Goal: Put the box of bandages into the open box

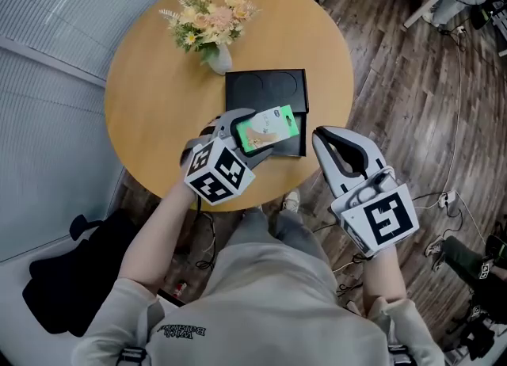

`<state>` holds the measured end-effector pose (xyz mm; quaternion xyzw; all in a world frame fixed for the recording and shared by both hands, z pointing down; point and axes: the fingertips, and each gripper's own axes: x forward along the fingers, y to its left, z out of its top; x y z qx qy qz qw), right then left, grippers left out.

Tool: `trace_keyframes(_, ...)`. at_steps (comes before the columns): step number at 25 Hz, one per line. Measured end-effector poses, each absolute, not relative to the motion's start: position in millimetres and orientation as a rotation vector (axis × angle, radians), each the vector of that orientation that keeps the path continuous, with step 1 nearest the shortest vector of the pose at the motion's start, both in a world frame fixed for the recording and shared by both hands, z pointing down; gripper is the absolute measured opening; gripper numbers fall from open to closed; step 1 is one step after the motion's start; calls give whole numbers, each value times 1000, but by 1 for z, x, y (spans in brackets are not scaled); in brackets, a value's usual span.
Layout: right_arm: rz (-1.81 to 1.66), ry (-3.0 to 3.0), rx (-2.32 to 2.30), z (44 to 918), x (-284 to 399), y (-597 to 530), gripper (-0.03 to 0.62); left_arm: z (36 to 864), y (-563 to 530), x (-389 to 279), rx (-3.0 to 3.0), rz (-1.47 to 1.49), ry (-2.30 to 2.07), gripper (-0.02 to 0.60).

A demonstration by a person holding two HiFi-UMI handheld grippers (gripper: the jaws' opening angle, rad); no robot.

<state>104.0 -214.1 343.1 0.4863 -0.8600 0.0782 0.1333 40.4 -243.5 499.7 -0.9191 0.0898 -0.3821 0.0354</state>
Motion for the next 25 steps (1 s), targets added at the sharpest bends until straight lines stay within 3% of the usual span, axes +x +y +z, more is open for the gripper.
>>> trace_keyframes(25,543,-2414,1371,444,108,-221,35,662,-243,52,-2815,-1474,-19,341)
